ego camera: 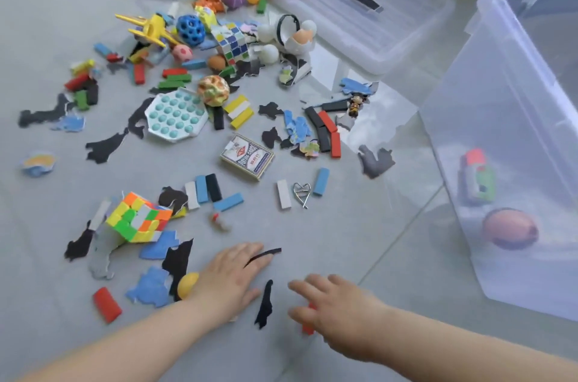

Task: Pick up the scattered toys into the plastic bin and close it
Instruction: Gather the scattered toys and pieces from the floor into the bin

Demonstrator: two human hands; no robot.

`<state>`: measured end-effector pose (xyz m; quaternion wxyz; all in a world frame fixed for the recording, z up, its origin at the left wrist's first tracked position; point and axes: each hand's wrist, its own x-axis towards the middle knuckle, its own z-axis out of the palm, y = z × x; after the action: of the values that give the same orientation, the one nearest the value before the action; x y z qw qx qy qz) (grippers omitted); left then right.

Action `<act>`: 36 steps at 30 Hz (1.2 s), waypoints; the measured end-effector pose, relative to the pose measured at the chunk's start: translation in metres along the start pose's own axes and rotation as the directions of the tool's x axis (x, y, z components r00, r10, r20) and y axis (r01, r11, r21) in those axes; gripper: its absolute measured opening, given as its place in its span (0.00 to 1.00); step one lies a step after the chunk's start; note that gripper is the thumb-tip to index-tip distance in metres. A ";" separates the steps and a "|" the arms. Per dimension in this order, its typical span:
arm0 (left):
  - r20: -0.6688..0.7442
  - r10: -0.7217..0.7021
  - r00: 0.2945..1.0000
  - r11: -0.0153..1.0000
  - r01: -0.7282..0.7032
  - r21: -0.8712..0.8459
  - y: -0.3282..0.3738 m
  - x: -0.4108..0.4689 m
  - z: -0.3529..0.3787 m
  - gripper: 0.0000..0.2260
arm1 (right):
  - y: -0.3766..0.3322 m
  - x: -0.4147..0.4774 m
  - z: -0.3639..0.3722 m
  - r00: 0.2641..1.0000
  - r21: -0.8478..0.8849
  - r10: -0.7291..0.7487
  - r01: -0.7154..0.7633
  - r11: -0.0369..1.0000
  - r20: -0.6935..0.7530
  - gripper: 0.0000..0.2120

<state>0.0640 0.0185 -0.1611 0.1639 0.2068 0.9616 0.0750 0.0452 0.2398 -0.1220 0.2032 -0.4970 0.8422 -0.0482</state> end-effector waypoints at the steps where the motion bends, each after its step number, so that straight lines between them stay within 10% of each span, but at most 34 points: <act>1: -0.032 0.008 0.999 1.000 -0.007 0.020 -0.003 0.002 0.002 0.41 | -0.002 -0.001 0.013 0.998 0.011 -0.034 0.033 0.999 0.057 0.20; 4: -0.048 -0.012 0.999 0.999 0.011 -0.035 -0.009 0.007 0.003 0.39 | -0.007 -0.009 0.034 0.993 -0.038 -0.107 0.109 0.993 0.052 0.01; 9: 0.065 -0.225 0.972 0.959 0.233 -0.163 0.003 0.014 -0.013 0.22 | 0.002 -0.004 0.037 0.993 -0.036 -0.108 0.107 0.994 -0.046 0.10; 15: 0.153 -0.272 0.950 0.927 0.301 -0.225 0.003 0.021 -0.015 0.11 | 0.022 0.036 0.024 0.958 -0.006 0.278 -0.279 0.960 -0.075 0.12; 19: -0.040 -0.112 0.993 0.957 0.097 -0.274 -0.005 0.016 -0.017 0.06 | 0.051 0.052 -0.009 0.727 0.298 0.651 -0.586 0.754 -0.218 0.08; 25: 0.200 -0.196 0.960 0.918 0.251 -0.306 0.009 0.010 -0.026 0.04 | 0.084 0.087 -0.038 0.772 0.270 0.628 -0.587 0.763 -0.098 0.14; 29: 0.307 -0.161 0.938 0.953 0.228 -0.198 0.021 0.004 -0.027 0.20 | 0.093 0.100 -0.034 0.840 0.117 0.539 -0.530 0.840 -0.064 0.14; 36: 0.446 -0.187 0.875 0.955 0.269 -0.126 0.027 0.010 -0.021 0.24 | 0.100 0.095 -0.020 0.848 0.066 0.480 -0.478 0.876 -0.223 0.04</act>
<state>0.0584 0.0459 -0.1380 0.3977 0.0870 0.9083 0.0962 -0.0847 0.2064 -0.1600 0.1106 -0.2615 0.9571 -0.0574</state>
